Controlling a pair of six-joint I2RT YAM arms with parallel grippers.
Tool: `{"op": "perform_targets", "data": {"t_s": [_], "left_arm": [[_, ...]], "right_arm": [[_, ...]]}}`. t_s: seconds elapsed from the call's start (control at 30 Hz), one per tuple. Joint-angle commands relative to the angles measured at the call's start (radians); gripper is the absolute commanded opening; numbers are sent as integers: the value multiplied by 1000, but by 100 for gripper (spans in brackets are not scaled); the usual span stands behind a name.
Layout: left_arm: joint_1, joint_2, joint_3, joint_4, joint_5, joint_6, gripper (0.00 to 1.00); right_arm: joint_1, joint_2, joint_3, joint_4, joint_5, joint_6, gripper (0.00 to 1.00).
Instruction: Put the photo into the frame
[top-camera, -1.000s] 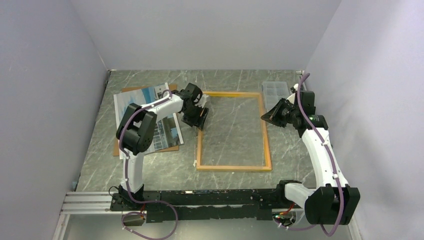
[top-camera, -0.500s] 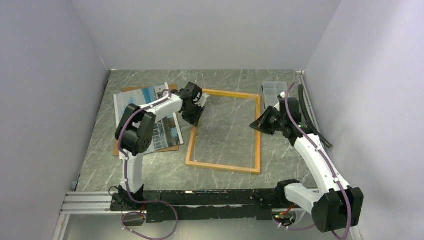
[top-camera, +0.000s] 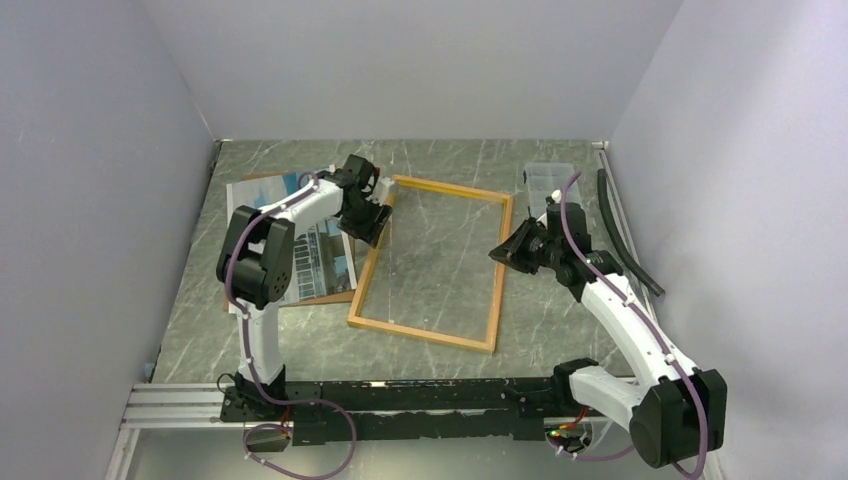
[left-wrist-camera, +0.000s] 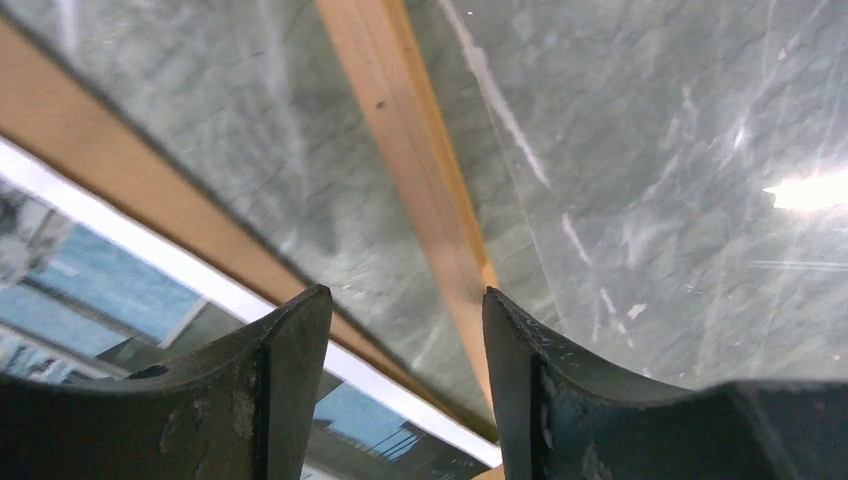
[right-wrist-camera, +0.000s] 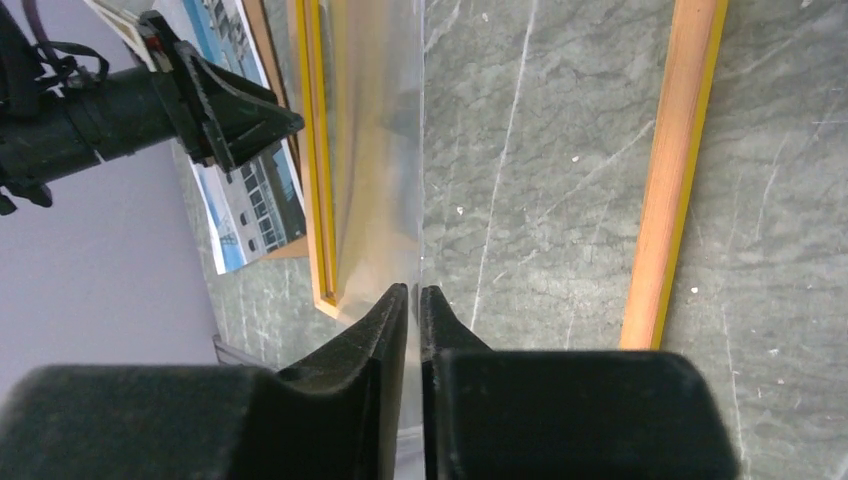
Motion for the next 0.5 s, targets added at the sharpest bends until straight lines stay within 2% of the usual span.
{"op": "perform_targets", "data": {"t_s": [0.0, 0.17, 0.47], "left_arm": [[26, -79, 23, -29, 30, 50, 62], [31, -64, -32, -16, 39, 53, 59], [39, -41, -42, -13, 51, 54, 51]], "right_arm": [[4, 3, -47, 103, -59, 11, 19], [0, -7, -140, 179, -123, 34, 29], [-30, 18, -309, 441, -294, 100, 47]]}}
